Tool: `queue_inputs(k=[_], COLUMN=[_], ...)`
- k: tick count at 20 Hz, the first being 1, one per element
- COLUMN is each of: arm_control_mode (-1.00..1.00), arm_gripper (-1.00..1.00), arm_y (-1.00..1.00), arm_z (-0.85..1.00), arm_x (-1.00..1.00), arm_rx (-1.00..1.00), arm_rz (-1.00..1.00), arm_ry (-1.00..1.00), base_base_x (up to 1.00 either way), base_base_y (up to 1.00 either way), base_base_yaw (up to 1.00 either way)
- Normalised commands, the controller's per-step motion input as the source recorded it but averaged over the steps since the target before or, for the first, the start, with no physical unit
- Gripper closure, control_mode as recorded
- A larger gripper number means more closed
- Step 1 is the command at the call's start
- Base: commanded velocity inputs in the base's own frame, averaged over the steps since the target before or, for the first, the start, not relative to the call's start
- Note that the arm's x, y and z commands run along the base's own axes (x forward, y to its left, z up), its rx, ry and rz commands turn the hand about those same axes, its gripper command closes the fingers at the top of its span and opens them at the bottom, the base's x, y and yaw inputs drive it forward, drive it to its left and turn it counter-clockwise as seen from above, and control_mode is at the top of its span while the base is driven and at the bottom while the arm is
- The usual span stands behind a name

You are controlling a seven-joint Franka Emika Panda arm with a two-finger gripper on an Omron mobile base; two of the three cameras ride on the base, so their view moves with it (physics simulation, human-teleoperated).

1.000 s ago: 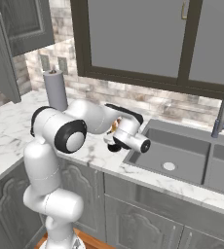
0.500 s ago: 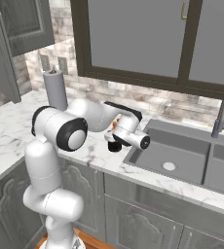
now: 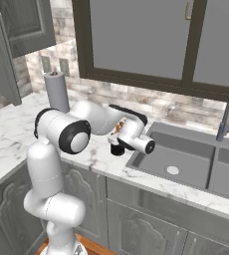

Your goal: Open the cabinet. Pick the soap dispenser and place it next to the sink. Then close the cabinet.

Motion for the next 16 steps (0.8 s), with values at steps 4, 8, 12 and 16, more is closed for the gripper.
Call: queue_inputs(k=[4, 8, 12, 16], arm_control_mode=[-1.0, -1.0, -1.0, -1.0], arm_gripper=[-1.0, -1.0, -1.0, -1.0], arm_y=[-0.12, -0.11, -0.03, 0.0], arm_z=[0.0, 0.0, 0.0, 0.0], arm_x=[-0.04, -0.11, -0.17, -0.24], arm_rx=[0.04, 0.02, 0.01, 0.0], arm_rz=[0.0, 0.0, 0.0, 0.0], arm_ry=[0.0, 0.0, 0.0, 0.0], base_base_x=[0.0, 0.0, 0.0, 0.0], base_base_y=[0.0, 0.0, 0.0, 0.0], base_base_yaw=[0.0, 0.0, 0.0, 0.0])
